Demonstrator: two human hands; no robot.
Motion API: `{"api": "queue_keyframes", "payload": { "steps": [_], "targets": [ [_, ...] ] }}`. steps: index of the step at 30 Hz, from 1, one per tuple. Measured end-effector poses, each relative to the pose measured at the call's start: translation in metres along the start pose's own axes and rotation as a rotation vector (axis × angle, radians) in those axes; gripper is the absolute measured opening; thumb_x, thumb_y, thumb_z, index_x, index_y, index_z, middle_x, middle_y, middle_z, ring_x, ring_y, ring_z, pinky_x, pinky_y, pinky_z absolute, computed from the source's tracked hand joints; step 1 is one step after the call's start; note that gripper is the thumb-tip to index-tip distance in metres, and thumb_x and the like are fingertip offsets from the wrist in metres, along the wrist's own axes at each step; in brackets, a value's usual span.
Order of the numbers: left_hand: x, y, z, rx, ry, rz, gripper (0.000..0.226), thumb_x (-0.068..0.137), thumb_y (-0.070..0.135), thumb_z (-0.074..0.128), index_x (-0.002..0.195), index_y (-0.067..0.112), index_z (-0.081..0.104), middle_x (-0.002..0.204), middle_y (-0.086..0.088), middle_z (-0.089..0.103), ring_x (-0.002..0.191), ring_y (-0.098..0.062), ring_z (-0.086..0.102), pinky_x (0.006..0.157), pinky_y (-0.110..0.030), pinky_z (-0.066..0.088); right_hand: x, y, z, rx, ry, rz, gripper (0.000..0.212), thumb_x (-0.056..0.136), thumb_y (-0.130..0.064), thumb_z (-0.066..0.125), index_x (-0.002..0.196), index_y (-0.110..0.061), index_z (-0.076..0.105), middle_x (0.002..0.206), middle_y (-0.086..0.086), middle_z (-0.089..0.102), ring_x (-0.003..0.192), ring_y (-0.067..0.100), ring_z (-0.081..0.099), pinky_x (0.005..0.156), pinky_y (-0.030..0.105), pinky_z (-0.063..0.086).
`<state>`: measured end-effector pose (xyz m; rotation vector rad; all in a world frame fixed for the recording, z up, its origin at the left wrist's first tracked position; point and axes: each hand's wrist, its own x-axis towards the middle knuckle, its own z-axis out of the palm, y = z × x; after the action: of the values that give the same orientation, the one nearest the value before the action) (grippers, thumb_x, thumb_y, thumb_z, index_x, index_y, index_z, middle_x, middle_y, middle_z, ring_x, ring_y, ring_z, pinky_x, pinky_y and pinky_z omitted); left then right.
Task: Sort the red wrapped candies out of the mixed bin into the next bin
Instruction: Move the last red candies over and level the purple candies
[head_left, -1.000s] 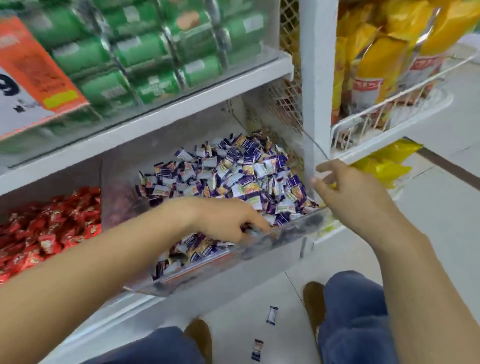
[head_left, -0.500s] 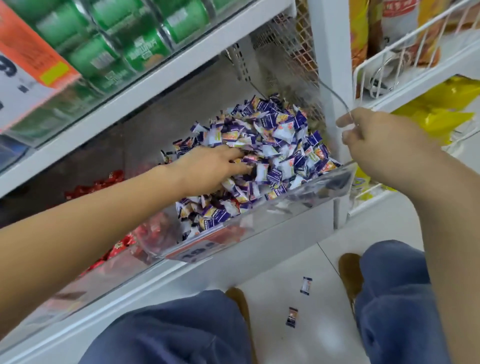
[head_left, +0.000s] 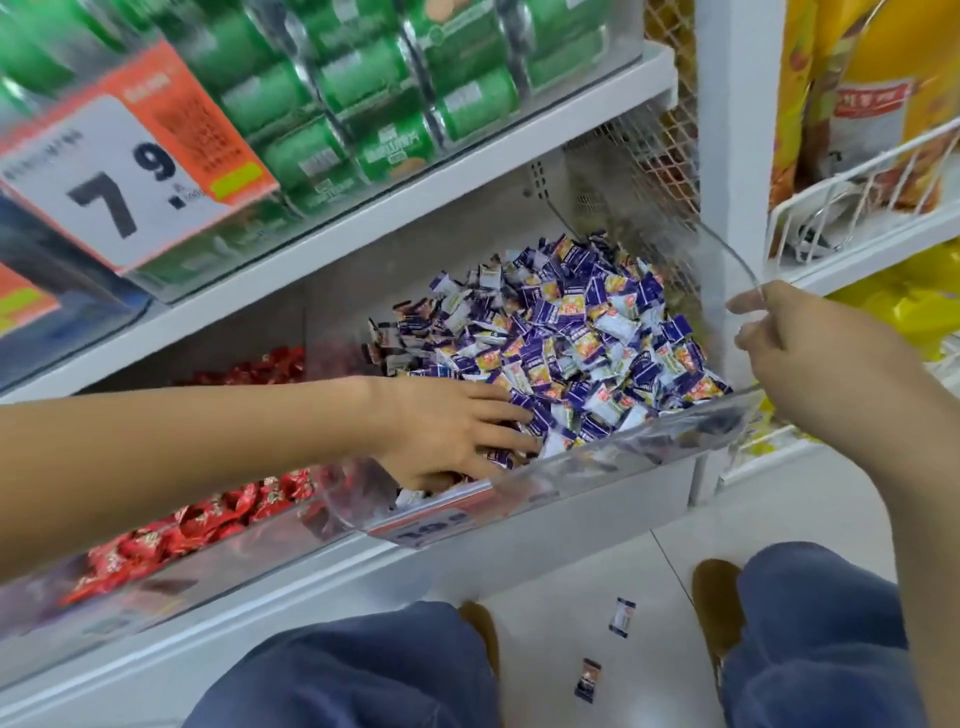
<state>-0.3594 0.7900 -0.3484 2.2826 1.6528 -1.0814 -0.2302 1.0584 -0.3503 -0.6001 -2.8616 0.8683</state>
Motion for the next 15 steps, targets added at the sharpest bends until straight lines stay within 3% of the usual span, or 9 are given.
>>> {"api": "queue_keyframes", "payload": {
  "steps": [2,4,7,11,13,15],
  "targets": [
    [0.01,-0.005,0.003,0.073,-0.067,-0.027,0.055,0.08,0.034,0.058,0.13,0.02,0.039,0.149,-0.015,0.034,0.138,-0.042,0.027,0.113,-0.057,0.017,0.001,0.0,0.001,-0.006,0.003,0.003,0.029,0.095,-0.018,0.042,0.122,-0.02,0.051,0.107,0.017,0.065,0.085,0.036,0.059,0.074,0.04,0.047],
    [0.024,-0.002,0.007,0.122,-0.132,-0.098,0.051,0.091,0.025,0.05,0.137,0.02,0.03,0.154,-0.013,0.022,0.14,-0.045,0.016,0.112,-0.062,0.005,0.002,-0.001,0.001,-0.01,0.008,0.009,0.029,0.096,-0.018,0.041,0.123,-0.02,0.052,0.108,0.017,0.065,0.09,0.037,0.058,0.076,0.041,0.047],
    [0.041,-0.001,0.006,0.163,-0.19,-0.304,0.047,0.095,0.017,0.045,0.139,0.018,0.031,0.157,-0.011,0.007,0.138,-0.048,0.014,0.11,-0.065,0.009,0.002,-0.003,0.001,-0.031,0.01,0.023,0.03,0.096,-0.018,0.041,0.124,-0.02,0.052,0.11,0.016,0.065,0.095,0.036,0.057,0.075,0.039,0.044],
    [0.025,-0.033,-0.006,0.022,-0.063,-0.682,0.042,0.095,0.03,0.049,0.133,0.016,0.039,0.156,-0.01,0.012,0.137,-0.042,0.022,0.108,-0.055,0.028,0.003,-0.001,0.0,-0.035,-0.004,0.02,0.03,0.095,-0.015,0.041,0.123,-0.02,0.053,0.111,0.015,0.066,0.095,0.035,0.057,0.074,0.038,0.042],
    [0.004,-0.045,-0.005,-0.073,-0.019,-0.75,0.04,0.094,0.035,0.049,0.129,0.015,0.046,0.156,-0.008,0.017,0.139,-0.04,0.021,0.108,-0.051,0.027,0.003,0.0,0.0,-0.028,-0.007,0.024,0.03,0.096,-0.016,0.041,0.123,-0.02,0.053,0.111,0.015,0.066,0.098,0.035,0.056,0.075,0.038,0.042],
    [-0.016,-0.045,0.0,-0.074,0.011,-0.731,0.036,0.085,0.032,0.06,0.117,0.014,0.063,0.149,-0.009,0.037,0.138,-0.043,0.024,0.112,-0.055,0.019,0.003,0.0,0.0,-0.03,-0.006,0.019,0.03,0.096,-0.015,0.041,0.122,-0.02,0.053,0.111,0.015,0.066,0.097,0.035,0.057,0.072,0.037,0.042]
  ]
}}
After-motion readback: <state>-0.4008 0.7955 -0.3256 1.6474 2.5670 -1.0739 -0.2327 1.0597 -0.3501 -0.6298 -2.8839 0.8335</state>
